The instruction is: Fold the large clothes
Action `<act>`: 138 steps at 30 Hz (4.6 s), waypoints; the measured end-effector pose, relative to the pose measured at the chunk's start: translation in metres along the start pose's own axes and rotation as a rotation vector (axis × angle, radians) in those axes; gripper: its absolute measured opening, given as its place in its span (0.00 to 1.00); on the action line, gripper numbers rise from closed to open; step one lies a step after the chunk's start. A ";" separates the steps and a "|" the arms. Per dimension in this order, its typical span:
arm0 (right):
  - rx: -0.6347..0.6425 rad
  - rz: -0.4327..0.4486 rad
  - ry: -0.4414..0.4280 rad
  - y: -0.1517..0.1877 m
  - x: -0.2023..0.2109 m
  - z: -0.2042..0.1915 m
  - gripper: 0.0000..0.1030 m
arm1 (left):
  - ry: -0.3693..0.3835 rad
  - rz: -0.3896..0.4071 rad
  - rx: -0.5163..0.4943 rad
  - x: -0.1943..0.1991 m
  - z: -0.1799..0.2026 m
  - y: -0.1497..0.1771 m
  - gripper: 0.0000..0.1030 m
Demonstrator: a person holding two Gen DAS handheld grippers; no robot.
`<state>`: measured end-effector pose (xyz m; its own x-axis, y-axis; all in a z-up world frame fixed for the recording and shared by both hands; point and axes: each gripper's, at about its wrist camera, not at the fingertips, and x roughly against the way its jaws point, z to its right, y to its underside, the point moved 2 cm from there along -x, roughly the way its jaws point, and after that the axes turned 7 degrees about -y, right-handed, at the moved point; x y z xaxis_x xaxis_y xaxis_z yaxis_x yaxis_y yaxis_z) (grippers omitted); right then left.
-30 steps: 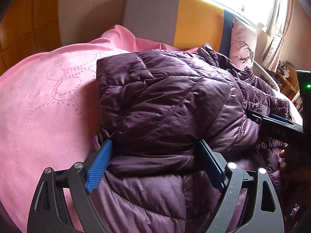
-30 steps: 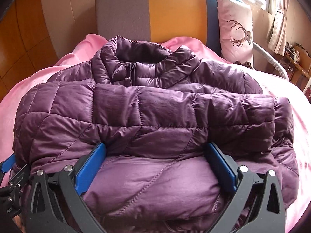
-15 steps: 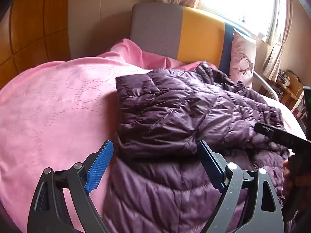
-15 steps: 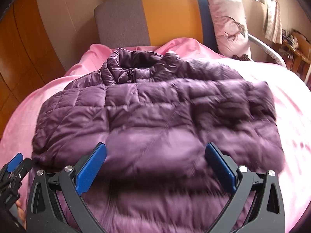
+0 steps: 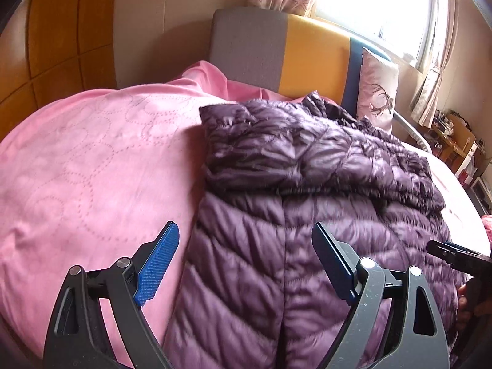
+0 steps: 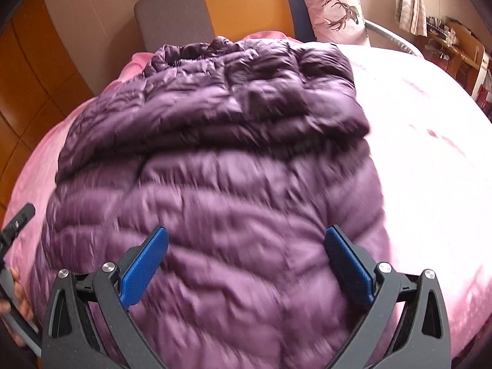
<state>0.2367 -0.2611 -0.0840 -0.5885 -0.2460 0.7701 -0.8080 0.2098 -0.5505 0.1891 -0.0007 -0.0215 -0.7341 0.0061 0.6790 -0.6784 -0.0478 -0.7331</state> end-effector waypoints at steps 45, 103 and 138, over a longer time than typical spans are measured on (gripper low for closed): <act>-0.188 0.015 -0.471 0.046 0.139 0.034 0.11 | 0.681 -0.184 0.208 0.096 -0.083 0.065 0.11; -0.182 -0.038 -0.279 0.056 0.101 0.085 0.47 | 0.526 -0.315 0.215 0.025 -0.076 0.060 0.25; 0.411 0.024 0.068 0.021 0.040 -0.020 0.11 | 0.301 -0.154 -0.117 0.008 -0.005 0.003 0.08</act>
<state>0.1969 -0.2475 -0.0586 -0.6152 -0.1798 0.7676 -0.7455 -0.1839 -0.6406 0.1804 0.0040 -0.0184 -0.5863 0.2992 0.7528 -0.7677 0.0917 -0.6343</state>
